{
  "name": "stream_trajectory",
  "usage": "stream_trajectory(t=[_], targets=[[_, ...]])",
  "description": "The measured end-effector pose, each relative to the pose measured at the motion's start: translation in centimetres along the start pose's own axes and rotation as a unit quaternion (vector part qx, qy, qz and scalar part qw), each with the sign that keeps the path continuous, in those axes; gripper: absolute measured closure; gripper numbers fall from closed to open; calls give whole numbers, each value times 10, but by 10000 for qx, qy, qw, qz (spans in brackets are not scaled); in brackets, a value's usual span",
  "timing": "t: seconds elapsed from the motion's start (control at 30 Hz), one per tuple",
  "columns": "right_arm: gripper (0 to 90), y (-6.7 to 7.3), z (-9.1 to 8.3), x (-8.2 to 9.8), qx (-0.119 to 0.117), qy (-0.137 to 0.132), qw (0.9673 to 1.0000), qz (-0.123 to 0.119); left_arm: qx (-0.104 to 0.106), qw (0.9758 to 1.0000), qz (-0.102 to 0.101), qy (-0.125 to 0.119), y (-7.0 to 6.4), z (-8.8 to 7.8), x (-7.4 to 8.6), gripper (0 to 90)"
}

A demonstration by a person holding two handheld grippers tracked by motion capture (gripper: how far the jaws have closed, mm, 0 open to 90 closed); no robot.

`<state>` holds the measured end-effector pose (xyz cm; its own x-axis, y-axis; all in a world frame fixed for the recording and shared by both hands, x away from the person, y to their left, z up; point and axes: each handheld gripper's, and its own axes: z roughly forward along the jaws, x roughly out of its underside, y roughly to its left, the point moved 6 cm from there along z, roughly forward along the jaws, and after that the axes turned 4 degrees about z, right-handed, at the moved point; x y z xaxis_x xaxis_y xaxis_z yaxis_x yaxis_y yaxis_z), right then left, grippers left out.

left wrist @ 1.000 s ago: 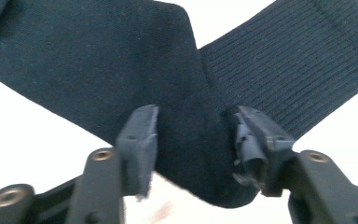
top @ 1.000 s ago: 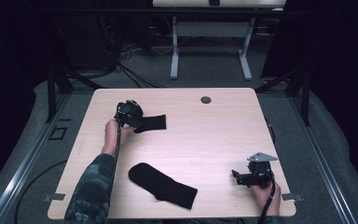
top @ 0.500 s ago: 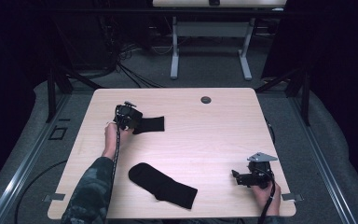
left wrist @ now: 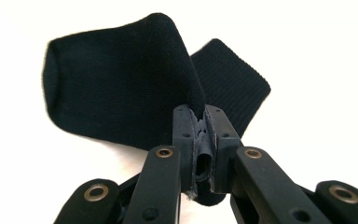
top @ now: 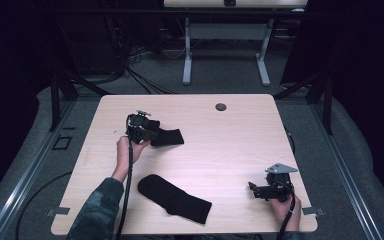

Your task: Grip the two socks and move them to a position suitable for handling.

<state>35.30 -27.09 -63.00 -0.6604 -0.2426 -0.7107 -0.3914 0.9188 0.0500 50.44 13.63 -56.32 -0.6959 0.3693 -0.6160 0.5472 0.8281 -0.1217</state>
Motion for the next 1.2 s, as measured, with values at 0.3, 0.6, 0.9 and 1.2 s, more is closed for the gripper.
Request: stream_trajectory(t=[0.3,0.6,0.9,1.2], targets=[[68,0,0,0,1,-16,10000,21,297,9989,334,-148,-57,-2,19,839],[69,0,0,0,1,-23,10000,-10,465,9983,313,-163,-91,7,40,835],[69,0,0,0,2,-28,10000,-12,442,9987,248,-64,-112,22,53,830],[71,0,0,0,-4,-34,10000,-13,103,9990,434,-19,-116,29,55,392]])
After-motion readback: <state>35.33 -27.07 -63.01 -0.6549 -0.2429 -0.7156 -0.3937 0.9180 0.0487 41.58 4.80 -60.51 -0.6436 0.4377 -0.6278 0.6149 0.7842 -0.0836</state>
